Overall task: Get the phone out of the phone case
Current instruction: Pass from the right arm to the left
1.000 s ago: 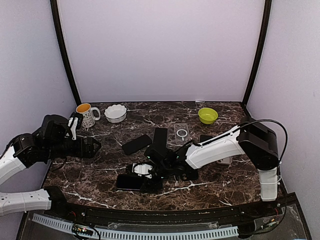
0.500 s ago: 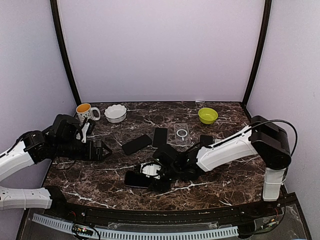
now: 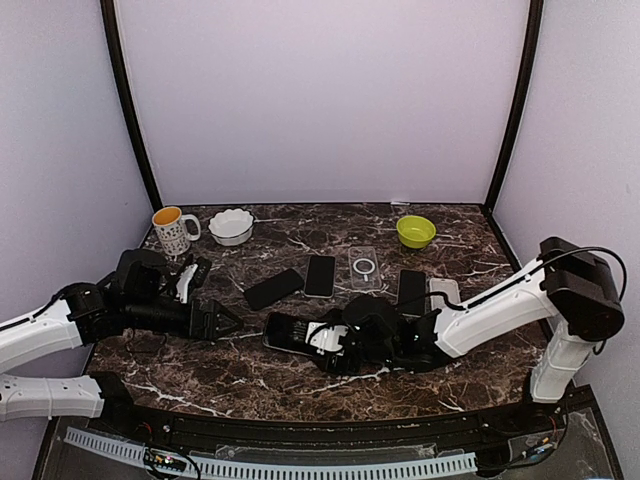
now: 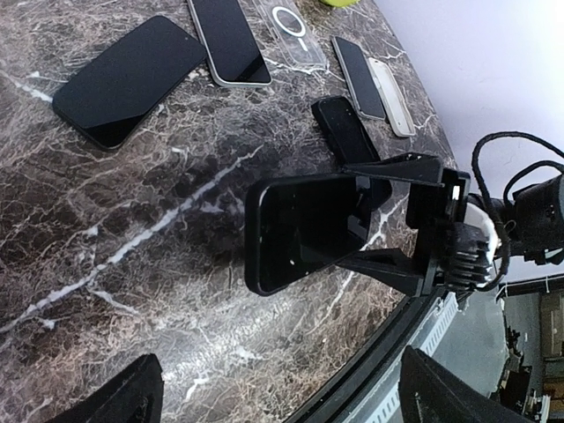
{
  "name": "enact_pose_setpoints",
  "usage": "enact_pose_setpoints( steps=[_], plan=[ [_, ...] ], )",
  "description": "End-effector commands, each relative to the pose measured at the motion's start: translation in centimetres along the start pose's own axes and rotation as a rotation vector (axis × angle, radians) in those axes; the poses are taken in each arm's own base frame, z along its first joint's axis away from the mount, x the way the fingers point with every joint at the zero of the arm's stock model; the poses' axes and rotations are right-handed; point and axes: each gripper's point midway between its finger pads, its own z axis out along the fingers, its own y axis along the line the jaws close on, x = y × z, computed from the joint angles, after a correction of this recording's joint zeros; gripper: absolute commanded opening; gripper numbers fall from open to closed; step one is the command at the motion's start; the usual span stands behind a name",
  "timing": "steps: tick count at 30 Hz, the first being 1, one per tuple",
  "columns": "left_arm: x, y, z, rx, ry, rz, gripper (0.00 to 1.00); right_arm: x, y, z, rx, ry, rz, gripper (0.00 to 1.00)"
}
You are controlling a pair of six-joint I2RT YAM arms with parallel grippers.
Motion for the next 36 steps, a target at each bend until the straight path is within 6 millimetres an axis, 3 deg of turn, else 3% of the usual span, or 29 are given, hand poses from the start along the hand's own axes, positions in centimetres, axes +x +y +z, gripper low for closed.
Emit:
enact_pose_setpoints(
  steps=[1,12,20,29,33,36],
  plan=[
    [-1.4,-2.3,-0.4,0.12,-0.073,0.08,0.95,-6.3,-4.1,-3.5,0.175,-0.24,-0.001,0.42],
    [-0.9,-6.8,-0.4,0.39,-0.024,0.149,0.81,-9.7,-2.7,-7.4,0.087,-0.391,-0.014,0.44],
    [-1.3,-7.1,0.7,0.413,0.003,0.123,0.65,-11.6,-2.5,-8.6,0.096,-0.442,-0.024,0.44],
    [-0.5,-6.8,1.4,0.42,0.052,0.062,0.3,-12.2,-4.7,-8.0,0.22,-0.399,0.008,0.44],
    [-0.5,-6.4,1.6,0.402,0.058,0.027,0.27,-12.5,-5.4,-7.7,0.272,-0.373,0.022,0.44],
    [-0.9,-6.5,1.6,0.397,0.047,0.016,0.18,-12.7,-5.2,-7.6,0.281,-0.366,0.015,0.44]
  ],
)
